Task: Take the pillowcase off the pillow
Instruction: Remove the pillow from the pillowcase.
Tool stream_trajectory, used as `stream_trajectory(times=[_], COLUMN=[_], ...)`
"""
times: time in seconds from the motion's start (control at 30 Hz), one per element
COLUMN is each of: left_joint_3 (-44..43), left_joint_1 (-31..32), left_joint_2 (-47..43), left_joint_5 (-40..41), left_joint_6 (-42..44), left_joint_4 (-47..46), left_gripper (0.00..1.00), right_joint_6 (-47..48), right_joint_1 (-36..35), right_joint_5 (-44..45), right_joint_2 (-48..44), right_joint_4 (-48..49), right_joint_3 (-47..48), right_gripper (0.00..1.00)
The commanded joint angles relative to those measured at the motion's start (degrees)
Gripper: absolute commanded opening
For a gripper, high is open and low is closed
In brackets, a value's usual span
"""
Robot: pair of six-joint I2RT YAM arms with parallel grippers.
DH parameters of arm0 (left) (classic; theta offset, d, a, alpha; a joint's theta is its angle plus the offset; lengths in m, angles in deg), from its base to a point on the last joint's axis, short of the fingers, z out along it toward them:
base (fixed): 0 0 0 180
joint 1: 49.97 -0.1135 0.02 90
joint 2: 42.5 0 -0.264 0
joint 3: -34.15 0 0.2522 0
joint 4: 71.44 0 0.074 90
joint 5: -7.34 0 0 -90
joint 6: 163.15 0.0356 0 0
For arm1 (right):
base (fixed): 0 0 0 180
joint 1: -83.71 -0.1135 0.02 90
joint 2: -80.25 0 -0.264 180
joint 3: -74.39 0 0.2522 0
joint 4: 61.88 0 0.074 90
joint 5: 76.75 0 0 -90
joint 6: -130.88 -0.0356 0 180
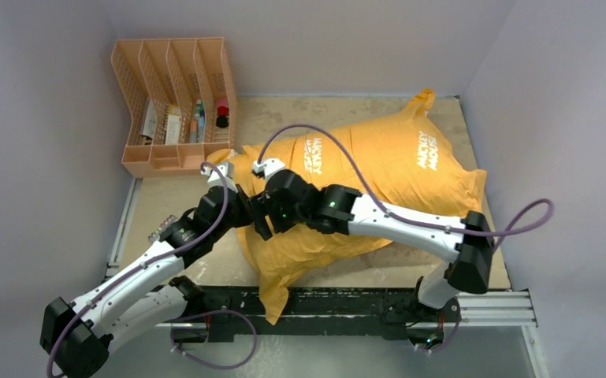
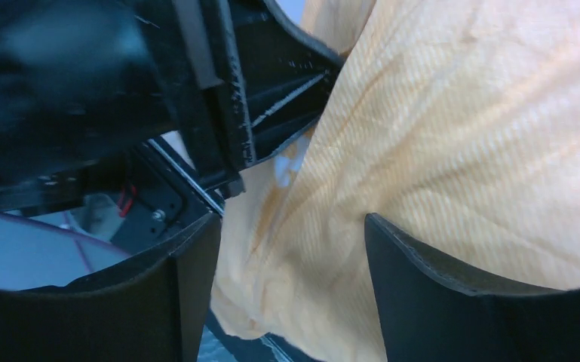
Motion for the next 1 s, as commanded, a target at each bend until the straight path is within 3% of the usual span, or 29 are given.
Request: stream_trajectory(times=[0.0, 0.23, 0.47, 0.6, 0.73, 0.87, 0.97], left_joint_3=[1.53, -0.03, -0.43, -1.37, -2.61, -3.52, -2.67], left_joint_1=[0.39, 0.42, 0.39, 0.43, 0.39, 0.44, 0.44], left_joint_2=[-1.87, -3.09, -3.58, -1.88, -1.05, -1.45, -1.29], left_joint_5=[-1.95, -0.40, 1.21, 4.48, 8.50, 12.64, 11.41], left_joint_6=[0.16, 0.40, 0.34, -0.50, -1.03, -3.80, -5.32], left_joint_4=[-0.12, 3.56, 5.05, 8.35, 12.12, 15.65, 14.07], left_gripper=[0.00, 0.00, 0.00, 0.00, 0.00, 0.00, 0.00], right_joint_6=[-0.24, -4.58, -7.89, -9.79, -12.15, -12.03, -12.59], right_joint_1=[-1.78, -2.50, -2.49, -1.22, 6.09, 10.17, 11.32], right_joint_5=[8.62, 18.30, 24.05, 36.03, 35.17, 29.70, 22.41], right_joint_2=[4.12, 7.28, 3.43, -0.28, -4.17, -11.05, -15.05], right_joint_4=[-3.88, -9.85, -12.65, -16.74, -20.61, -14.80, -8.98], right_joint_3=[2.21, 2.77, 0.89, -0.49, -1.98, -9.82, -16.12], right_gripper=[0.67, 0.42, 0.21, 0.01, 0.00, 0.00, 0.00])
